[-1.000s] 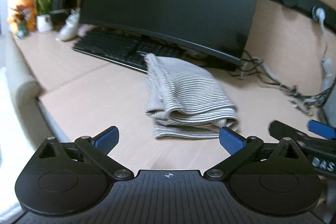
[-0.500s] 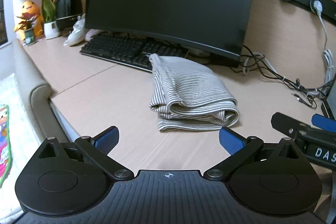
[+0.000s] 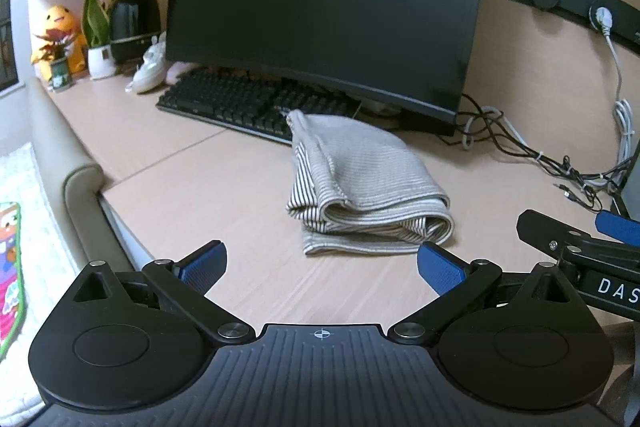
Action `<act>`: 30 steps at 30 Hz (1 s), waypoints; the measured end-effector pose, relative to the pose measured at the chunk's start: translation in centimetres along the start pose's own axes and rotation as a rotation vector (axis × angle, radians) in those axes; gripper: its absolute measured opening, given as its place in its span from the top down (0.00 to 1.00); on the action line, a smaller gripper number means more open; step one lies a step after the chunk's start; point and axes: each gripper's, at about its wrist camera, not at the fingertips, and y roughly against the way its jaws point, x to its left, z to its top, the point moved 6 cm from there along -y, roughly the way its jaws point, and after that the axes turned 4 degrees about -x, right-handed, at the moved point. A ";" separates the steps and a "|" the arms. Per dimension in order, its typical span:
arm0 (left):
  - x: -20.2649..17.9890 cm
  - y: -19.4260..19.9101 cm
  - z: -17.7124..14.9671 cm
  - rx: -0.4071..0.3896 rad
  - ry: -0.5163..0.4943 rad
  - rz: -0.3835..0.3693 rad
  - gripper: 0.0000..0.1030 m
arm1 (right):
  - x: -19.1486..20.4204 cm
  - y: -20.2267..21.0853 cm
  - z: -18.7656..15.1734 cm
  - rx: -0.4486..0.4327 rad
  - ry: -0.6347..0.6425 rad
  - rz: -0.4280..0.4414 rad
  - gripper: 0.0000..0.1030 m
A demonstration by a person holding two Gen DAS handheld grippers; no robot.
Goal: Fold clothes
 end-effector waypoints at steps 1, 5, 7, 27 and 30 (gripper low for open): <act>0.0 0.1 0.0 -0.006 -0.002 0.001 0.00 | 0.0 0.1 0.1 -0.005 0.001 0.001 0.00; 0.2 0.2 -0.2 -0.002 0.004 0.013 0.00 | 0.2 0.2 0.1 -0.001 0.012 0.010 0.00; 0.3 0.1 -0.2 0.000 0.008 0.018 0.00 | 0.3 0.1 -0.1 0.006 0.028 0.006 0.00; 0.7 -0.5 -0.4 0.020 0.007 0.035 0.00 | 0.7 -1.2 -0.9 0.053 0.043 0.000 0.00; 0.6 -0.8 -0.5 0.030 0.008 0.039 0.00 | 0.6 -1.4 -1.0 0.062 0.044 0.000 0.00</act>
